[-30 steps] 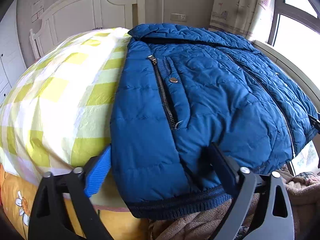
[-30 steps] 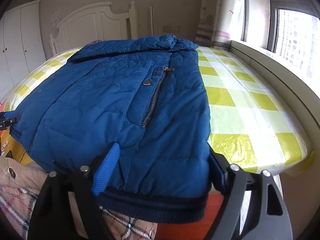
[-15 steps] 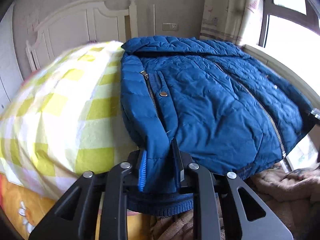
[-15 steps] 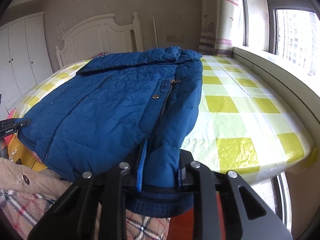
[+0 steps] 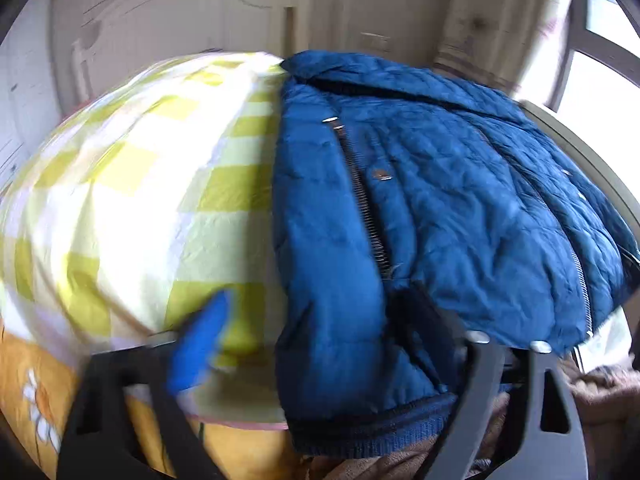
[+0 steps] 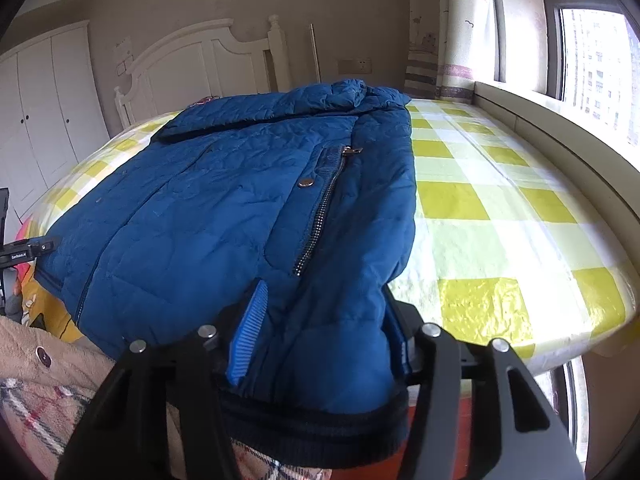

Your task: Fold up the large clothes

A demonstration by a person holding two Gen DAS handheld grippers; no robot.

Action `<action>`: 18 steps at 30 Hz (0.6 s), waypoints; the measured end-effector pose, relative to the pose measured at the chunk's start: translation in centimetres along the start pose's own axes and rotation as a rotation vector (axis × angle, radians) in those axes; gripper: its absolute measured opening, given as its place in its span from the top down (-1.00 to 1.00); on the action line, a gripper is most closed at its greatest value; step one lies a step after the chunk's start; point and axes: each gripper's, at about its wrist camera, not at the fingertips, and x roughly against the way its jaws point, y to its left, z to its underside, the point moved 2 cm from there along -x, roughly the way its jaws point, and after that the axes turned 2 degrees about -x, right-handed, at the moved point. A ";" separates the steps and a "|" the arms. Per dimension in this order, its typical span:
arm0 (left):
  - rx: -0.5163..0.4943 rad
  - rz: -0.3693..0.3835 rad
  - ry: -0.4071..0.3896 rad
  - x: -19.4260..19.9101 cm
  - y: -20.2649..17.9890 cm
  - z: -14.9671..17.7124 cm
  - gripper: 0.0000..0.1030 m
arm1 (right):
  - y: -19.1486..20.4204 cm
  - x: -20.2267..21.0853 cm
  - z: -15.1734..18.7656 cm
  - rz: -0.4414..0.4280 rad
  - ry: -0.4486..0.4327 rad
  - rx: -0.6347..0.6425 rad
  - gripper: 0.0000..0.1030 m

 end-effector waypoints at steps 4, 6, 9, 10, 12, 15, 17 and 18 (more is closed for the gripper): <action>-0.026 0.087 0.002 0.3 -1.0 -0.4 0.62 | -0.7 0.3 0.3 -0.080 -0.024 -0.063 0.51; 0.012 0.109 0.000 0.4 -0.3 -0.5 0.73 | -1.3 0.6 0.5 -0.119 -0.030 -0.111 0.59; 0.040 0.110 -0.011 1.9 0.8 -0.5 0.80 | -1.1 1.6 0.6 -0.156 -0.027 -0.128 0.67; 0.035 0.104 -0.017 2.4 0.9 -0.6 0.80 | -0.9 2.0 0.6 -0.169 -0.028 -0.126 0.68; 0.045 0.109 -0.039 4.3 1.3 -0.8 0.80 | -0.2 3.7 0.5 -0.209 -0.036 -0.128 0.69; 0.090 0.166 -0.092 7.8 2.5 -1.3 0.80 | 0.3 7.4 0.5 -0.278 -0.081 -0.173 0.72; 0.134 0.238 -0.140 10.2 2.9 -1.8 0.80 | 0.6 10.2 -0.2 -0.327 -0.141 -0.204 0.72; 0.148 0.273 -0.167 11.1 2.9 -2.2 0.80 | 0.6 11.3 -0.4 -0.347 -0.169 -0.210 0.73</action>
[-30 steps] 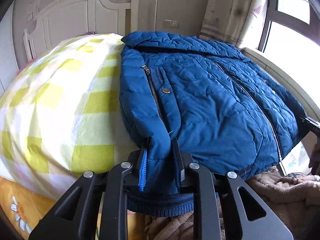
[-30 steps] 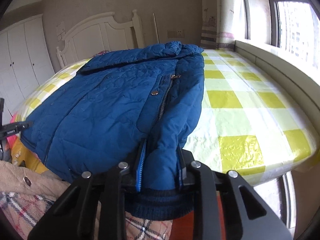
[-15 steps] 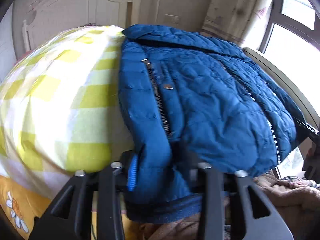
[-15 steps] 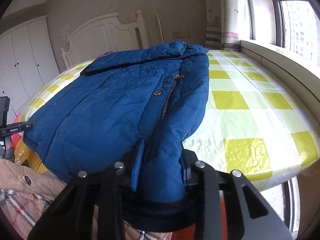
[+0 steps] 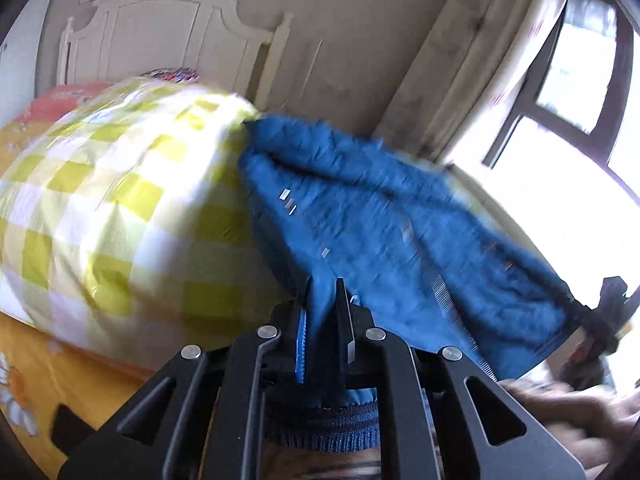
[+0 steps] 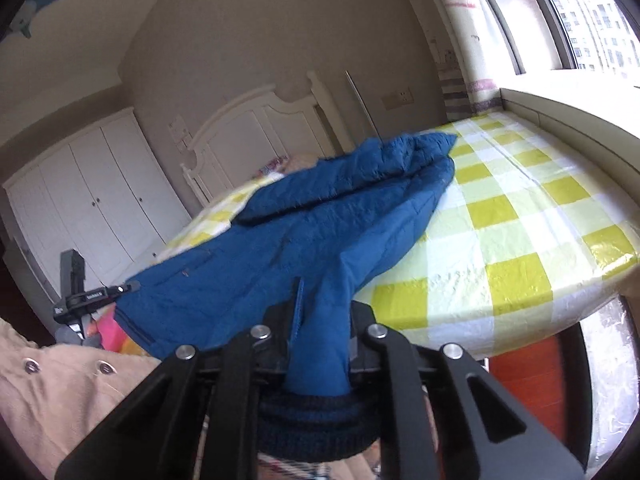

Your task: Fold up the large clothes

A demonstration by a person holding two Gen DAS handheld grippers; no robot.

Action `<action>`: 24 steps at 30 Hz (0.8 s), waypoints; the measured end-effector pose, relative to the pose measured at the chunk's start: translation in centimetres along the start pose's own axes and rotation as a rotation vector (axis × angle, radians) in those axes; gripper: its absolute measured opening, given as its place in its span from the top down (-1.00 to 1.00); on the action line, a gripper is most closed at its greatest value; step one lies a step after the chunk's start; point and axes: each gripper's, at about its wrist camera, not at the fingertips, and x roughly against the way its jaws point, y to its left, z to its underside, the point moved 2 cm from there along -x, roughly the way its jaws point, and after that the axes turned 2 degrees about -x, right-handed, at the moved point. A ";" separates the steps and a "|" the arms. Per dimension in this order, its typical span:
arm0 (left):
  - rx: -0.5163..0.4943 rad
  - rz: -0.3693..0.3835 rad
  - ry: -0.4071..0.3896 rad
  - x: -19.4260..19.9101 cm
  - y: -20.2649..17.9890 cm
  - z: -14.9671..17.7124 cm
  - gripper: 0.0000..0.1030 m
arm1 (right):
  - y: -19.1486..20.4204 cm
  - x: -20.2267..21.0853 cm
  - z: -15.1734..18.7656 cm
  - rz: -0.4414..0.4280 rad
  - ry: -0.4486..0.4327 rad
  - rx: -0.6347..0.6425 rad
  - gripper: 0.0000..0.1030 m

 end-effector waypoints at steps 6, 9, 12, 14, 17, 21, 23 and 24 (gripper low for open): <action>0.025 0.101 -0.107 0.1 -0.5 -5.4 0.81 | 3.5 1.2 -6.1 -0.089 -0.157 0.031 0.73; 0.039 0.099 -0.128 -2.0 0.7 -10.1 0.81 | 3.1 -0.5 -10.4 -0.060 -0.200 0.042 0.74; 0.079 0.084 -0.104 -5.7 2.7 -16.2 0.80 | 1.5 -5.4 -16.1 0.011 -0.170 0.035 0.74; 0.112 0.080 -0.064 -9.1 3.9 -20.2 0.79 | 0.2 -8.7 -19.2 0.057 -0.145 0.012 0.73; 0.232 0.081 0.018 -15.5 6.1 -26.0 0.77 | -2.7 -16.3 -24.2 0.111 -0.068 -0.087 0.68; 0.414 0.104 0.199 -24.8 10.2 -30.3 0.76 | -8.9 -26.2 -27.5 0.146 0.132 -0.338 0.53; 0.518 0.143 0.187 -25.8 12.4 -30.1 0.70 | -11.8 -28.0 -27.3 0.109 0.149 -0.468 -0.08; 0.539 0.156 0.167 -25.9 13.5 -30.0 0.69 | -12.6 -28.1 -27.2 0.042 0.112 -0.495 -0.37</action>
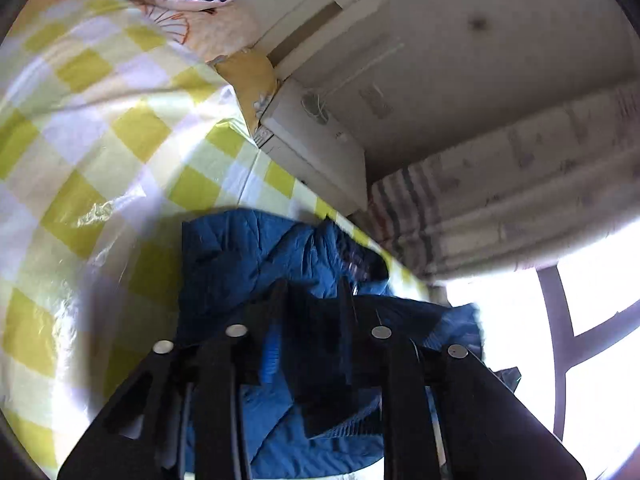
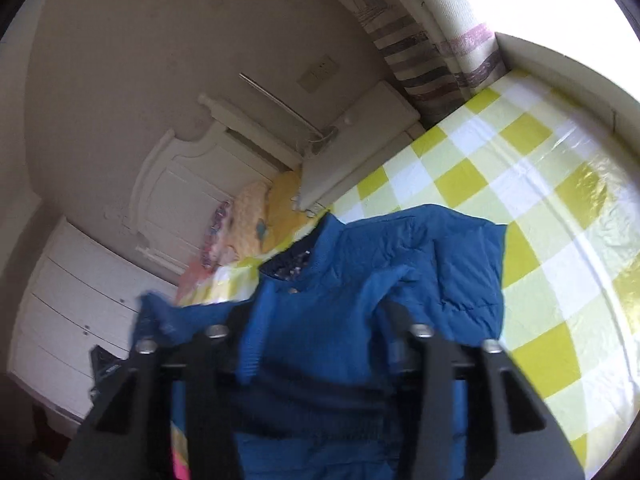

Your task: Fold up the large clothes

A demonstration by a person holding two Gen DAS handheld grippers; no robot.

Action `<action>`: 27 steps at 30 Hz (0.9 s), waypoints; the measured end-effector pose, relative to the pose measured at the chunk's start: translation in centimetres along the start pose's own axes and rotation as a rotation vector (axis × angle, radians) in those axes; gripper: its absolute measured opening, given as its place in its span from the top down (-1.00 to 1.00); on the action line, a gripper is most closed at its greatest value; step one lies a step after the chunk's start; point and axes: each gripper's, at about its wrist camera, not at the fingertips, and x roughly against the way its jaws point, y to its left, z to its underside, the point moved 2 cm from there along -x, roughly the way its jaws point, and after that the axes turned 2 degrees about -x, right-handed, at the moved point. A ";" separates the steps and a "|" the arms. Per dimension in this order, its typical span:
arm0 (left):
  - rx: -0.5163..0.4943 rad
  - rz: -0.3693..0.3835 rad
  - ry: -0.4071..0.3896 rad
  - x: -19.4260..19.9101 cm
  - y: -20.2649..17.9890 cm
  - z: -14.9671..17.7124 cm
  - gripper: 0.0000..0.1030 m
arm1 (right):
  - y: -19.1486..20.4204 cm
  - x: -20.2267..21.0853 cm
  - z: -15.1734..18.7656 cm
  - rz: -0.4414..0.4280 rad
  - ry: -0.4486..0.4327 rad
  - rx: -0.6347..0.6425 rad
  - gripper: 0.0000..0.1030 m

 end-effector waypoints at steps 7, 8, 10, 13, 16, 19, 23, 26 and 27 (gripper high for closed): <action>-0.104 -0.164 -0.013 0.3 6.3 0.8 0.67 | -4.5 1.9 1.7 0.130 -0.031 0.116 -0.73; -0.124 -0.162 0.010 -0.2 6.7 1.4 0.67 | -5.1 1.8 2.1 0.148 -0.006 0.129 -0.73; -0.163 -0.139 0.056 -1.0 7.3 3.2 0.67 | -6.1 1.4 3.5 0.163 0.059 0.164 -0.73; -0.242 -0.095 0.116 -2.0 7.3 6.6 0.67 | -6.7 1.3 6.6 0.188 0.143 0.254 -0.73; -0.310 -0.118 0.139 -3.2 7.7 10.2 0.63 | -7.1 0.8 10.4 0.195 0.226 0.335 -0.73; -0.373 -0.150 0.067 -3.1 7.8 12.3 0.61 | -7.4 1.0 12.9 0.205 0.213 0.399 -0.67; -0.478 -0.330 0.069 -3.6 6.3 15.8 0.63 | -6.0 1.3 14.3 0.263 0.176 0.440 -0.05; -0.509 -0.365 0.077 -2.7 6.2 18.6 0.65 | -4.7 1.9 16.4 0.301 0.159 0.496 0.14; -0.523 -0.371 0.080 -2.0 6.1 19.5 0.65 | -4.6 2.5 17.3 0.297 0.159 0.500 0.15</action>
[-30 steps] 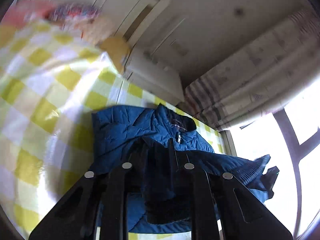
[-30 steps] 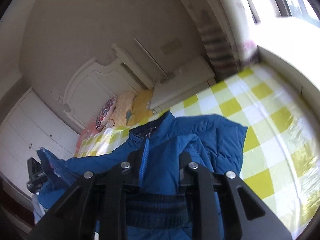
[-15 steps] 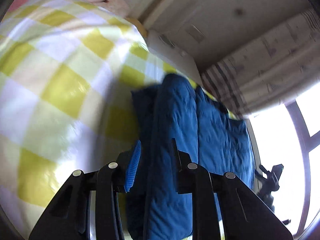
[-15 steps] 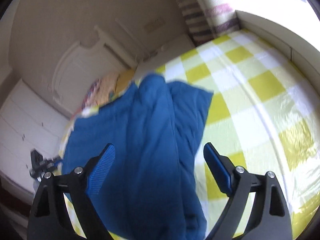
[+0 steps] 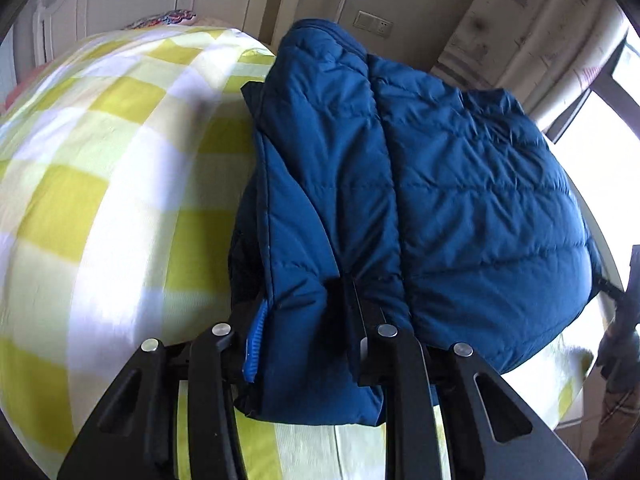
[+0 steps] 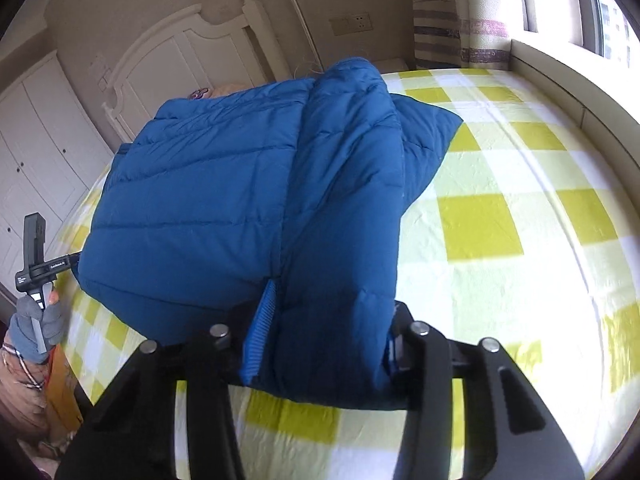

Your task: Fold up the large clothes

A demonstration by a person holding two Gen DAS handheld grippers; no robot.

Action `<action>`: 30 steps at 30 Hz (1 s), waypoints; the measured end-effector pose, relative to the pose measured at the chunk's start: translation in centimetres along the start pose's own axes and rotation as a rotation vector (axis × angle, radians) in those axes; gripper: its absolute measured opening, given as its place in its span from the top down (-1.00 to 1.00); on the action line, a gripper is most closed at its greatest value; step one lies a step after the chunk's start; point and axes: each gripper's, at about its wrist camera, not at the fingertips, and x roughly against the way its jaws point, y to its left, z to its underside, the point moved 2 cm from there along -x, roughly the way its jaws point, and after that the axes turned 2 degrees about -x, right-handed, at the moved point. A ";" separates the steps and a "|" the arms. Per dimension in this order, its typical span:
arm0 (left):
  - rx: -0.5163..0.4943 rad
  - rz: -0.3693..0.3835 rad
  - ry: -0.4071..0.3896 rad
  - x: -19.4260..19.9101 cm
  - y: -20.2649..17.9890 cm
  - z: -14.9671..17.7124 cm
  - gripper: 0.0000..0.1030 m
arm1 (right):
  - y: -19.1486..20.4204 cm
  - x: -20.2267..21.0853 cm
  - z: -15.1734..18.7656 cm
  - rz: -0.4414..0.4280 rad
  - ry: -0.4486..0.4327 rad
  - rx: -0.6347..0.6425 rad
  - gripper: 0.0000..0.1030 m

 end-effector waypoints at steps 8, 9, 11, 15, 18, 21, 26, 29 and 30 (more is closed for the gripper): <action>-0.061 0.030 0.023 6.9 -1.2 9.7 0.65 | 1.0 7.3 8.9 -0.097 0.012 0.011 0.17; -0.058 0.032 0.022 7.7 -1.2 10.7 0.65 | 1.0 8.1 9.8 -0.103 0.014 0.011 0.16; -0.045 0.038 0.021 9.3 -1.0 12.9 0.65 | 1.2 9.7 11.7 -0.115 0.023 -0.003 0.09; -0.050 0.027 0.014 12.3 -0.4 15.1 0.64 | 2.0 12.1 13.6 -0.086 0.090 0.049 -0.28; 0.010 0.046 -0.115 15.6 2.0 13.0 0.63 | 1.5 14.0 11.4 -0.052 0.019 0.061 -0.49; 0.100 0.133 -0.183 16.1 4.5 9.5 0.45 | 0.9 14.8 6.7 -0.058 -0.104 0.058 -0.62; 0.145 0.266 -0.116 10.4 5.5 4.8 -0.91 | 0.6 7.3 -0.9 -0.033 -0.032 0.071 -0.63; 0.125 0.263 -0.104 8.6 5.6 2.7 -0.91 | -0.4 2.8 -3.1 -0.019 0.056 0.040 -0.63; 0.114 0.269 -0.087 8.1 5.7 2.1 -0.91 | -0.7 2.2 -2.7 -0.029 0.072 0.034 -0.63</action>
